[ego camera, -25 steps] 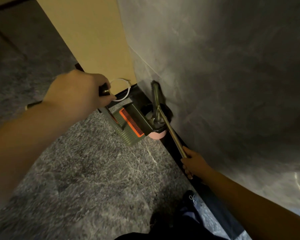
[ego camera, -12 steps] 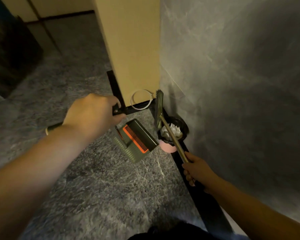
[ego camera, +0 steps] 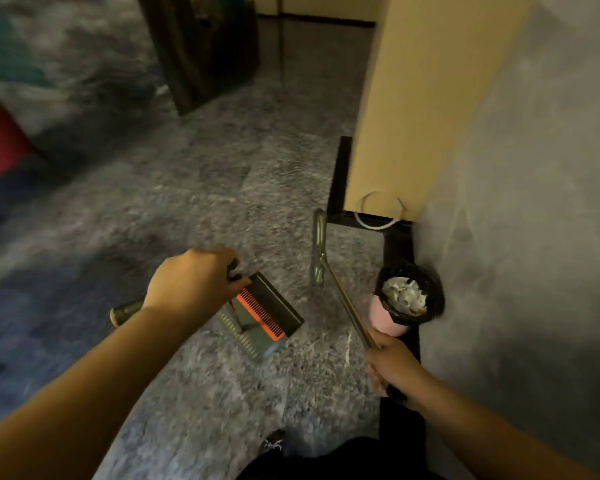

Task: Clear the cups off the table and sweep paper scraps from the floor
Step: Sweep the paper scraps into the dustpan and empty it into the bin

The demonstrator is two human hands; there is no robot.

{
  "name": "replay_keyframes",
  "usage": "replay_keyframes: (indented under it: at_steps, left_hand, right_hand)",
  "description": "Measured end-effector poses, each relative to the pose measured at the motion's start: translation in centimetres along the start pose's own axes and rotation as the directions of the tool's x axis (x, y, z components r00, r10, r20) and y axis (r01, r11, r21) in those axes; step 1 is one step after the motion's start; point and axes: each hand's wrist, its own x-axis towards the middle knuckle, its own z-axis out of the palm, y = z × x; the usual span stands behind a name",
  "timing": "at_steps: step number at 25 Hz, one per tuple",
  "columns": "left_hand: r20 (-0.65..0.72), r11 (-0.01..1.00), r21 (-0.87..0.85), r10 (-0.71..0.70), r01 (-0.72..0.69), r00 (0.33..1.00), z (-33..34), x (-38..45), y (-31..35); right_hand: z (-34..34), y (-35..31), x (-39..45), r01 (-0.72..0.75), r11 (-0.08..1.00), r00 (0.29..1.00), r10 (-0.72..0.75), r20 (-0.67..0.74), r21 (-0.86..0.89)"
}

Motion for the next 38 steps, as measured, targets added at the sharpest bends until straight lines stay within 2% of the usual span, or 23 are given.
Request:
replay_keyframes:
  at_steps: [3,6,10,15,22,27,32,38]
  left_hand:
    - [-0.001,0.974,-0.027,-0.223,0.223,0.975,1.0,-6.5,-2.5]
    - [-0.016,0.906,-0.029,-0.423,0.423,0.906,1.8,-13.4,-4.7]
    - [-0.053,0.74,-0.074,-0.672,0.668,0.739,2.1,-22.0,-7.5]
    - [-0.061,0.509,-0.15,-0.861,0.848,0.505,2.3,-32.5,-11.3]
    - [-0.079,0.196,-0.273,-0.98,0.942,0.181,2.3,-48.2,-19.1]
    - [-0.104,0.052,-0.318,-0.994,0.947,0.02,2.3,-57.9,-24.0]
    - [-0.131,-0.153,-0.355,-0.969,0.922,-0.211,2.3,-66.4,-28.4]
    - [-0.121,-0.382,-0.405,-0.878,0.831,-0.463,1.9,-75.2,-36.6]
  right_hand:
    - [3.0,-0.7,0.2,0.029,0.992,0.99,-0.011,0.14,-0.122]
    - [7.3,-1.5,0.0,0.024,0.985,0.966,0.022,0.258,-0.172]
    - [14.6,-2.9,-2.3,0.067,0.958,0.914,0.054,0.402,-0.28]
    - [24.4,-3.8,-7.1,0.174,0.91,0.809,0.087,0.582,-0.377]
    - [40.4,-2.7,-15.5,0.315,0.824,0.648,0.175,0.741,-0.47]
    - [51.1,-1.5,-21.3,0.389,0.757,0.577,0.244,0.78,-0.525]
    - [61.4,-1.5,-26.5,0.485,0.696,0.458,0.314,0.832,-0.53]
    - [77.3,-2.0,-30.6,0.609,0.582,0.387,0.375,0.842,-0.539]
